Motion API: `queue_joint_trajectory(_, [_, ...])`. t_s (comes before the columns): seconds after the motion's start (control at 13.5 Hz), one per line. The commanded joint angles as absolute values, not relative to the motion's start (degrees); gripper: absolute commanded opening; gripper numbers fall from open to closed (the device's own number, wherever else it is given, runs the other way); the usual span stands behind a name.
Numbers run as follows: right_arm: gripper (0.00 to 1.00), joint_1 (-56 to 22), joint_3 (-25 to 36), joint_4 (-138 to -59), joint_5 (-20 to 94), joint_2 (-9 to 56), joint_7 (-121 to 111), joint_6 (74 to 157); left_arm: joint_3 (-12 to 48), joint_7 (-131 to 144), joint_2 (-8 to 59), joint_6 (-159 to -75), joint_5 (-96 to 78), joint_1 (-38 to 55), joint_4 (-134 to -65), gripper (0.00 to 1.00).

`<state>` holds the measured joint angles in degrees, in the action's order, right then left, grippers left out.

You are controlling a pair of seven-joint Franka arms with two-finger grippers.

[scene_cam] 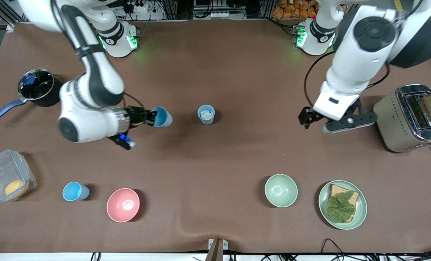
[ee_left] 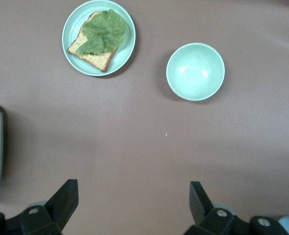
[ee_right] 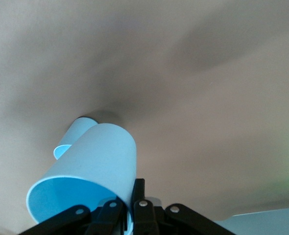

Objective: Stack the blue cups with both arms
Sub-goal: 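Lower the right gripper's cup into the placed cup while the left gripper retracts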

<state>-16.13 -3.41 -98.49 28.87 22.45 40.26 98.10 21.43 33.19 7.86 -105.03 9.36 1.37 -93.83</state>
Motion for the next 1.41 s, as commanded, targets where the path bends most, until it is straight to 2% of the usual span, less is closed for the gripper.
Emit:
queue_joint_trajectory(0.0, [0.00,-21.34,-2.81,-99.67,29.79,20.92,48.14,101.15,18.22,23.59,3.44,-104.07,3.09,-1.32,-95.62,1.00])
queue_joint_trajectory(0.15, [0.00,-24.60,-2.72,-99.75,29.79,20.92,53.33,103.00,11.90,16.38,2.47,-102.22,2.20,1.31,-95.45,1.00])
queue_joint_trajectory(0.3, [0.00,-26.97,-2.72,-99.93,29.79,21.18,55.97,105.37,9.67,11.71,1.59,-100.91,1.32,1.32,-95.27,1.00])
queue_joint_trajectory(0.45, [0.00,-29.26,-2.72,-100.81,29.79,21.71,58.96,109.41,9.40,11.16,1.14,-99.94,1.41,0.88,-94.14,1.00])
queue_joint_trajectory(0.59, [0.00,-29.71,-2.72,-101.25,29.79,21.88,59.24,110.04,9.32,11.51,1.84,-97.13,1.32,0.97,-91.42,1.00])
queue_joint_trajectory(1.34, [0.00,-33.57,-2.72,-104.68,30.15,22.50,61.35,115.40,9.93,14.33,-0.44,-93.16,1.06,1.14,-91.49,1.00])
